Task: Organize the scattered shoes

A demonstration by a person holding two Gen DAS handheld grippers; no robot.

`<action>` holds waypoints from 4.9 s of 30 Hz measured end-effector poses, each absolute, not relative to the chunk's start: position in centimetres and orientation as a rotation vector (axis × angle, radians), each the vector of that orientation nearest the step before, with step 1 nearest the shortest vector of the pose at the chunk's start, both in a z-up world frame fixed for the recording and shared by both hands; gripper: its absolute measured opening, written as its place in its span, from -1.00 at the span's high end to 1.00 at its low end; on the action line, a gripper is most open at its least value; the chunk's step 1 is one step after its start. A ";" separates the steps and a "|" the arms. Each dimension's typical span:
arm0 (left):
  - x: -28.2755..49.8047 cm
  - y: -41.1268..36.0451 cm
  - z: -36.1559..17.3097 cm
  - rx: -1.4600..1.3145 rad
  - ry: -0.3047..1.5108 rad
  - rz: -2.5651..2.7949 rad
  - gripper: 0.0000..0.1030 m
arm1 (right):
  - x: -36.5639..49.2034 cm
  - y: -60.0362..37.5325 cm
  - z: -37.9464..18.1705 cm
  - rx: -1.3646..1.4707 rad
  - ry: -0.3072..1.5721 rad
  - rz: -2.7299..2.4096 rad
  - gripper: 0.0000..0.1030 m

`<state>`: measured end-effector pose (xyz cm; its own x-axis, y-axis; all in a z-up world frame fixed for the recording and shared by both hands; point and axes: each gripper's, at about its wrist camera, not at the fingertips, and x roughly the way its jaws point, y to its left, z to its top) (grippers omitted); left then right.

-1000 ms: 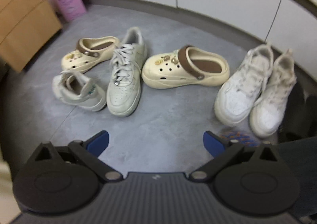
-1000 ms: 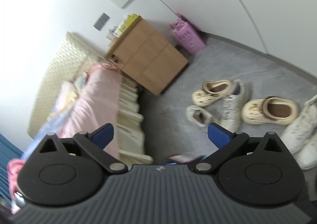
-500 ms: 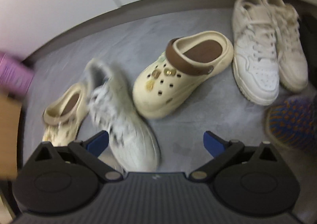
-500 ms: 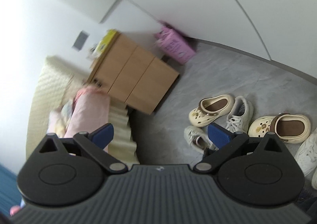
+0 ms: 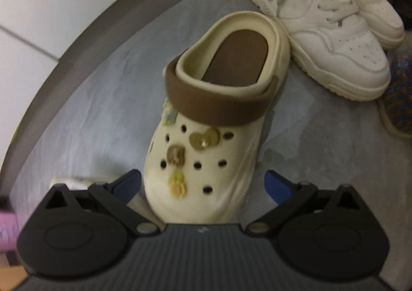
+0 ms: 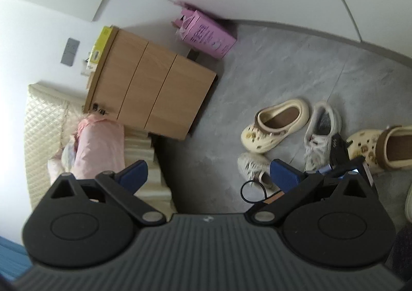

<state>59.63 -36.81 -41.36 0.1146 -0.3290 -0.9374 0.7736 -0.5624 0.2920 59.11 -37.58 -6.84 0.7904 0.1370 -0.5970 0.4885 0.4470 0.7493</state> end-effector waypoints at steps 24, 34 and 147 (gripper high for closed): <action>66.1 -42.1 -41.4 1.006 1.020 -1.172 -0.83 | 57.6 -39.1 -7.1 1.059 0.625 -0.324 -1.00; 63.5 -39.5 -36.5 0.935 0.945 -1.172 -0.96 | 55.5 -39.9 -5.9 1.013 0.573 -0.349 -1.00; 59.8 -9.5 1.8 -0.233 1.020 -0.466 -0.99 | 62.6 -51.3 -35.3 0.203 1.313 -0.008 0.19</action>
